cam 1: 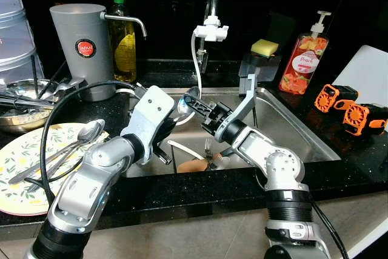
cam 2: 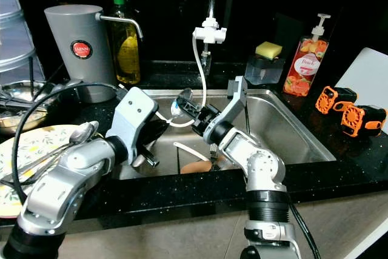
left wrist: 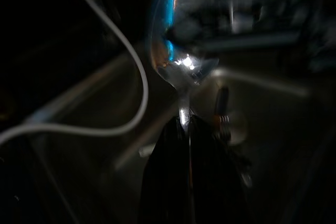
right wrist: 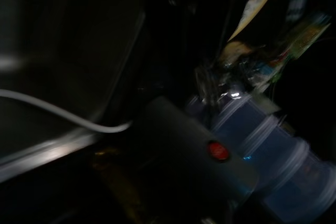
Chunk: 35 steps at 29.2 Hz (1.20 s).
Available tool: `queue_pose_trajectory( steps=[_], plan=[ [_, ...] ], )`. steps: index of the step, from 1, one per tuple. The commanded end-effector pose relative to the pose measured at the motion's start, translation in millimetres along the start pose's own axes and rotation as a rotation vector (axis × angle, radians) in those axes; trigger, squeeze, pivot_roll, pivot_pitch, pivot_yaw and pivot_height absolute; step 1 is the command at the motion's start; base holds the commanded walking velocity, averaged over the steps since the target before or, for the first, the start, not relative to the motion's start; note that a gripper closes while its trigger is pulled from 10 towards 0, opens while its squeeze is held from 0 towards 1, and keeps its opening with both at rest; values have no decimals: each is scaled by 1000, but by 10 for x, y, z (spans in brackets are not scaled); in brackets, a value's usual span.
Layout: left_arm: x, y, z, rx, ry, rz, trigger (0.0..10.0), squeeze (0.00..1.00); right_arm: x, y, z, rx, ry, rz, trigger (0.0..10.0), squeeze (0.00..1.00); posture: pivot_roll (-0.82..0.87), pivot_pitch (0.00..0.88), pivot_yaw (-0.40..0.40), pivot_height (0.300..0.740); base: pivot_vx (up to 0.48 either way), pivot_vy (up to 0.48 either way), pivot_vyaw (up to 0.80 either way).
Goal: Kitchen organization
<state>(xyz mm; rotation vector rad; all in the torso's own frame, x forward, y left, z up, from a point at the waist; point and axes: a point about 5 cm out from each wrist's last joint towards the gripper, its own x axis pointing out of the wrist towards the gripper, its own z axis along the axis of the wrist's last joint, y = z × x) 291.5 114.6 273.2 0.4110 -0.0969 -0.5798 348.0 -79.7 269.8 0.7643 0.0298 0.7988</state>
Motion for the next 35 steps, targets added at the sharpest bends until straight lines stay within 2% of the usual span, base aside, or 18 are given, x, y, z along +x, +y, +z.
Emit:
queue_pose_trajectory(
  steps=[1, 6, 7, 9, 10, 13, 14, 21, 22, 23, 25, 26, 27, 28, 29, 32, 34, 35],
  plan=[
    [49, -51, -23, -21, 8, -27, 10000, 0, 16, 77, -11, 0, 12, 45, 0, 0, 137, 57, -72, 740, 0, 0, 0],
    [59, -53, -11, -6, 2, -23, 10000, 0, 14, 68, -13, -7, 14, 39, 0, 0, 133, 57, -68, 740, 0, 0, 0],
    [63, -39, -7, 9, -1, -4, 10000, 0, 13, 53, -15, -18, 17, 27, 9412, 0, 133, 57, -68, 740, 0, 0, 0],
    [66, -27, -9, 9, -2, 10, 10000, 0, 14, 36, -19, -31, 22, 12, 9412, 0, 133, 57, -68, 740, 0, 0, 0],
    [64, -19, -4, 15, -7, 17, 10000, 1000, 16, 13, -26, -47, 25, -5, 10000, 0, 133, 57, -68, 740, 0, 0, 0],
    [59, 0, -5, 11, -11, 38, 10000, 1000, 17, -21, -33, -80, 28, -33, 10000, 0, 135, 57, -70, 740, 0, 0, 0],
    [53, 66, -11, -14, -21, 93, 10000, 1000, 19, -89, -35, -126, 27, -84, 10000, 0, 135, 57, -70, 740, 0, 0, 0],
    [29, 132, -34, -34, -12, 144, 10000, 1000, 3, -213, -22, -163, 21, -155, 10000, 0, 143, 54, -75, 740, 0, 0, 0],
    [12, 157, -44, -47, -4, 156, 10000, 0, -7, -289, 7, -185, 10, -201, 10000, 0, 146, 54, -76, 740, 0, 0, 0],
    [-14, 175, -56, -53, 4, 159, 10000, 0, -24, -416, 55, -213, -10, -287, 10000, 0, 146, 54, -76, 740, 0, 0, 0],
    [-14, 175, -56, -53, 4, 159, 10000, 0, -24, -416, 55, -213, -10, -287, 10000, 0, 146, 54, -76, 740, 0, 0, 0],
    [-39, 195, -70, -64, 9, 167, 10000, 0, -50, -557, 104, -233, -30, -380, 10000, 0, 147, 47, -74, 740, 0, 0, 0],
    [-39, 195, -70, -64, 9, 167, 10000, 0, -50, -557, 104, -233, -30, -380, 10000, 0, 147, 47, -74, 740, 0, 0, 0],
    [-59, 211, -86, -71, 14, 175, 10000, 0, -92, -708, 142, -244, -49, -486, 10000, 0, 147, 47, -74, 740, 0, 0, 0],
    [-74, 232, -100, -77, 18, 194, 10000, 0, -186, -954, 158, -261, -65, -651, 10000, 0, 155, 43, -79, 740, 0, 0, 0],
    [-71, 244, -95, -81, 15, 208, 10000, 0, -253, -1097, 135, -361, -38, -776, 10000, 0, 157, 42, -81, 740, 0, 0, 0],
    [-72, 260, -84, -82, 11, 223, 10000, 0, -280, -1167, 97, -494, 32, -866, 10000, 0, 164, 44, -84, 740, 0, 0, 0],
    [-72, 260, -84, -82, 11, 223, 10000, 0, -280, -1167, 97, -494, 32, -866, 10000, 0, 164, 44, -84, 740, 0, 0, 0]
  ],
)
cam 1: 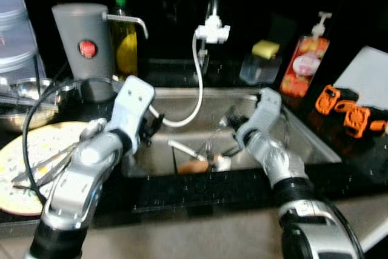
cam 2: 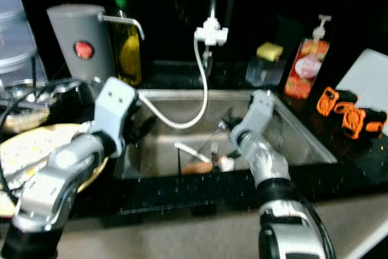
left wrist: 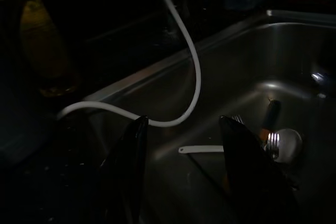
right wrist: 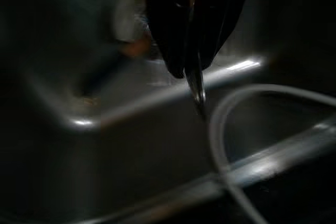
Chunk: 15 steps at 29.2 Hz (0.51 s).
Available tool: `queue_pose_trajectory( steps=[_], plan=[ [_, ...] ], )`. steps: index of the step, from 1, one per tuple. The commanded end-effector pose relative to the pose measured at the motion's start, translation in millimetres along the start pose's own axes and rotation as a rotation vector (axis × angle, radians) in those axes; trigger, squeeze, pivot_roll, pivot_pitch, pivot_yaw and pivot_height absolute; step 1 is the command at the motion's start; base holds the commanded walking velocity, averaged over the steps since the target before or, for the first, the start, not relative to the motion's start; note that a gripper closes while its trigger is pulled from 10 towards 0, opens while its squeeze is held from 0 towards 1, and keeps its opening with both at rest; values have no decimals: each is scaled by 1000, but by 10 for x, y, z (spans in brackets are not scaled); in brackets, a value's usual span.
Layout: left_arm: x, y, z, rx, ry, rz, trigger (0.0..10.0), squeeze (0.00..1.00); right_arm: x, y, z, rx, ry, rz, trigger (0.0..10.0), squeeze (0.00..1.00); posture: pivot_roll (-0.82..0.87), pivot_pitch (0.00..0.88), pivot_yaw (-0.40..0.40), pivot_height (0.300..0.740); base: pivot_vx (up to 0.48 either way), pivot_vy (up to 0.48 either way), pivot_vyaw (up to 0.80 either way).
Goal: Kitchen organization
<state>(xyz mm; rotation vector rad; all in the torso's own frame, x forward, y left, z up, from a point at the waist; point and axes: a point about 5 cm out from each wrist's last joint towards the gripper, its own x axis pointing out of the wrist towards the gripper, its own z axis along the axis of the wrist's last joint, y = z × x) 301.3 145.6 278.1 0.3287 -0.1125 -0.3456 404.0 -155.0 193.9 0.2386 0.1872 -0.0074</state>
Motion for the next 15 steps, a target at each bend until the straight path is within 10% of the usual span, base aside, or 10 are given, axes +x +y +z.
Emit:
queue_pose_trajectory(
  steps=[1, 13, 14, 15],
  plan=[
    [6, -41, 1, -12, 0, -9, 10000, 0, 13, -19, 13, -65, -7, -38, 10000, 0, 164, 44, -84, 740, 0, 0, 0],
    [-12, 73, -13, -63, 14, 63, 10000, 0, 74, -37, -328, -110, 183, -28, 10000, 0, 175, 52, -91, 740, 0, 0, 0],
    [-13, 75, -15, -66, 15, 66, 10000, 0, 76, -35, -340, -112, 184, -31, 10000, 1000, 175, 52, -91, 740, 0, 0, 0],
    [-14, 75, -16, -67, 16, 67, 10000, 0, 78, -38, -346, -117, 183, -37, 10000, 1000, 175, 52, -91, 740, 0, 0, 0]
  ],
)
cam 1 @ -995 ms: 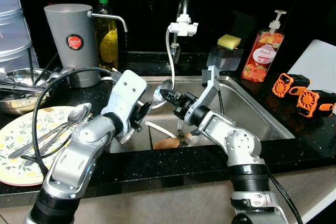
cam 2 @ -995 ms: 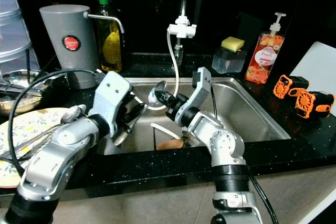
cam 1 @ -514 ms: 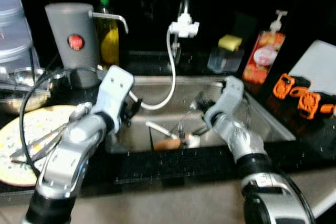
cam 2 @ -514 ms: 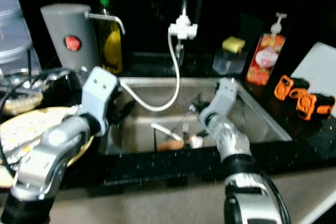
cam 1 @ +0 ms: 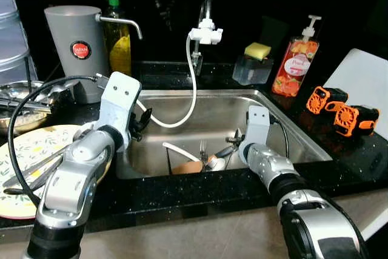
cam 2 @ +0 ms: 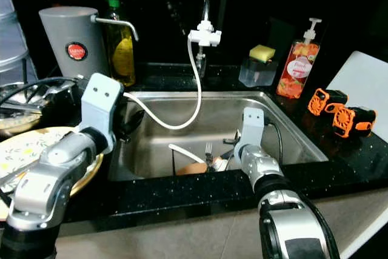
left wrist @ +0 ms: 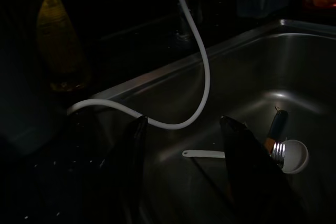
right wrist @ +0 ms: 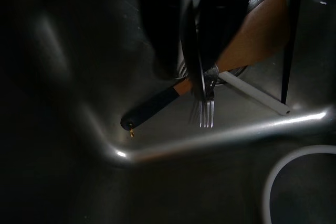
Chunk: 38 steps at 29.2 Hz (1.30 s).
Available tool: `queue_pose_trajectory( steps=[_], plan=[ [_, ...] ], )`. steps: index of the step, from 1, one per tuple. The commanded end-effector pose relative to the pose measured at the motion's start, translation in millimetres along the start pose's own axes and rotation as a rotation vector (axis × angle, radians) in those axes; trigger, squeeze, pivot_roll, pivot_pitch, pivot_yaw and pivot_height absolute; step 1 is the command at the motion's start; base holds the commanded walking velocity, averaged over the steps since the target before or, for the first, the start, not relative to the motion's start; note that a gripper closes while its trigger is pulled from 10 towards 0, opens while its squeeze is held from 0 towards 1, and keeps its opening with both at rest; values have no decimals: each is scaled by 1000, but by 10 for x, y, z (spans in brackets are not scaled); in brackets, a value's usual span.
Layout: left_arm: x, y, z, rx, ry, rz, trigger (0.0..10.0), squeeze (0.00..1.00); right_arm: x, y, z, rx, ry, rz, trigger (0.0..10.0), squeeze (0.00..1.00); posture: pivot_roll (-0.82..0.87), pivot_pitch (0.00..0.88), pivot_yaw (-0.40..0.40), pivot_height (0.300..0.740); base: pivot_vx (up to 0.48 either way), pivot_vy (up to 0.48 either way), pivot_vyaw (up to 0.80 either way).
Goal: Kitchen organization
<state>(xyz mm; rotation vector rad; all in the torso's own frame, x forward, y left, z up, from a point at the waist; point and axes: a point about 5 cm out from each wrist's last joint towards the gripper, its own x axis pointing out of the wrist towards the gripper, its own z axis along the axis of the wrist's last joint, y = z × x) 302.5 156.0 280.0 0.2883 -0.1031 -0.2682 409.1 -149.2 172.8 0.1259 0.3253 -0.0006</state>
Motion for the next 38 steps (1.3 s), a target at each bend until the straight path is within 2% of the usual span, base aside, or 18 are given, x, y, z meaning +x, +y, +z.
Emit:
queue_pose_trajectory(
  steps=[1, 7, 8, 10, 11, 13, 14, 16, 20, 29, 31, 38],
  plan=[
    [7, -28, 0, -28, 2, -10, 10000, 0, 9, -31, -145, 5, 46, -15, 10000, 1000, 181, 61, -94, 740, 0, 0, 0],
    [-1, -22, 4, -30, 6, -3, 10000, 0, 11, -49, -100, 43, 23, -17, 10000, 1000, 182, 64, -94, 740, 0, 0, 0],
    [-14, -4, -4, -33, 11, 6, 10000, 0, 8, -45, -1, 73, -25, 14, 10000, 110, 181, 67, -92, 740, 0, 0, 0],
    [-14, -4, -4, -33, 11, 6, 10000, 0, 8, -45, -1, 73, -25, 14, 10000, 110, 181, 67, -92, 740, 0, 0, 0],
    [-29, 17, -14, -34, 17, 18, 10000, 0, 2, -38, 89, 97, -68, 43, 10000, 0, 180, 68, -89, 740, 0, 0, 0],
    [-95, 90, -56, -33, 53, 51, 10000, 0, -34, -20, 292, 152, -171, 122, 10000, 0, 180, 75, -78, 740, 0, 0, 0],
    [-95, 90, -56, -33, 53, 51, 10000, 0, -34, -20, 292, 152, -171, 122, 10000, 0, 180, 75, -78, 740, 0, 0, 0],
    [-201, 174, -108, -21, 110, 77, 10000, 0, -110, 5, 485, 201, -268, 228, 10000, 0, 177, 79, -75, 740, 0, 0, 0],
    [-419, 242, -130, -32, 169, 100, 10000, 0, -249, 21, 637, 232, -359, 331, 10000, 0, 185, 94, -71, 740, 0, 0, 0],
    [-670, 237, -268, -114, 277, 130, 10000, 0, -364, -34, 759, 291, -441, 377, 10000, 0, 220, 98, -71, 740, 0, 0, 0],
    [-670, 237, -268, -114, 277, 130, 10000, 0, -364, -34, 759, 291, -441, 377, 10000, 0, 220, 98, -71, 740, 0, 0, 0],
    [-922, 204, -339, -175, 356, 191, 10000, 0, -380, 16, 754, 286, -425, 409, 10000, 0, 261, 105, -87, 740, 0, 0, 0]
  ],
)
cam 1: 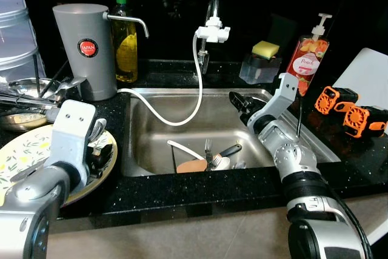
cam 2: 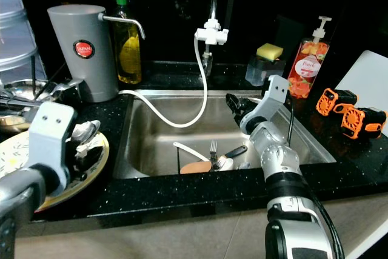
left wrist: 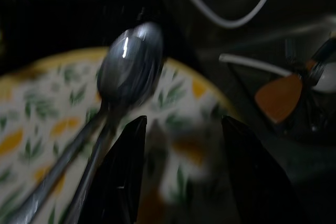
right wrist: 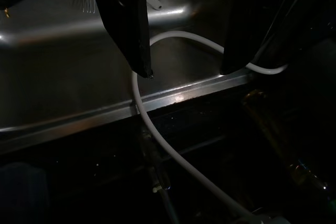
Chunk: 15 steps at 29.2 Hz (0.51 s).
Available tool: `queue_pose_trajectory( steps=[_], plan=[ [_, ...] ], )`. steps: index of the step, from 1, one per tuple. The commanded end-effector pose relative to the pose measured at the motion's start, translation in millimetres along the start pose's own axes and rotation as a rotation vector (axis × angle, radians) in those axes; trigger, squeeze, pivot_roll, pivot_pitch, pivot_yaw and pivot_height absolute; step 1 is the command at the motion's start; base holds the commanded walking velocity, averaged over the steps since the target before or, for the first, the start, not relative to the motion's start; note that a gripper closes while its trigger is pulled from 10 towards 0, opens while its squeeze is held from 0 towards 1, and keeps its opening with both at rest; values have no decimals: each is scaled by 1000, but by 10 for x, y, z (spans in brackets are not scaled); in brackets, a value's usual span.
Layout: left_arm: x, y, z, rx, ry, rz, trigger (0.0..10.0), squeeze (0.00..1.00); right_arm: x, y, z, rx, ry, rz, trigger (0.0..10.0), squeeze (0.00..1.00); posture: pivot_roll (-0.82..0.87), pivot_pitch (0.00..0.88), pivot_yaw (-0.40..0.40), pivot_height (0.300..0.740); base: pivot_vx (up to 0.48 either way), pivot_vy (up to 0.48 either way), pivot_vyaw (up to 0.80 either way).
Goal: Kitchen organization
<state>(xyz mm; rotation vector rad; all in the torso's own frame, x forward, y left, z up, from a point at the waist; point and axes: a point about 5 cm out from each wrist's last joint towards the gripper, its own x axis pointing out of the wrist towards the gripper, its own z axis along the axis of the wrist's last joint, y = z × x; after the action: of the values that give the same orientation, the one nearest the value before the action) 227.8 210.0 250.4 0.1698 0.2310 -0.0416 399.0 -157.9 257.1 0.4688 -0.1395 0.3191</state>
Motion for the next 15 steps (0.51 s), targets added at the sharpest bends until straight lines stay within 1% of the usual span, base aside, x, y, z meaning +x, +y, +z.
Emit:
queue_pose_trajectory(
  steps=[1, 4, 7, 8, 9, 10, 15],
  plan=[
    [-34, -13, -31, -24, 12, 5, 10000, 0, -18, 3, -10, 0, 9, 7, 10000, 0, 261, 105, -87, 740, 0, 0, 0],
    [-67, 16, -36, -39, 19, 34, 10000, 0, -18, 6, -2, -4, 15, 11, 10000, 0, 270, 107, -102, 740, 0, 0, 0],
    [-98, 145, -68, -53, 35, 125, 10000, 0, -6, -12, 26, -6, 14, 11, 10000, 0, 273, 106, -110, 740, 0, 0, 0],
    [-98, 145, -68, -53, 35, 125, 10000, 0, -6, -12, 26, -6, 14, 11, 10000, 0, 273, 106, -110, 740, 0, 0, 0],
    [-99, 195, -89, -65, 47, 153, 10000, 0, -1, -22, 31, -8, 15, 8, 10000, 0, 275, 106, -117, 740, 0, 0, 0],
    [-101, 237, -91, -60, 49, 176, 10000, 0, 3, -28, 28, -9, 17, 7, 10000, 0, 275, 106, -117, 740, 0, 0, 0],
    [-93, 271, -54, -51, 37, 185, 10000, 0, 6, -26, 10, -12, 25, 6, 10000, 0, 274, 101, -122, 740, 0, 0, 0]
  ],
)
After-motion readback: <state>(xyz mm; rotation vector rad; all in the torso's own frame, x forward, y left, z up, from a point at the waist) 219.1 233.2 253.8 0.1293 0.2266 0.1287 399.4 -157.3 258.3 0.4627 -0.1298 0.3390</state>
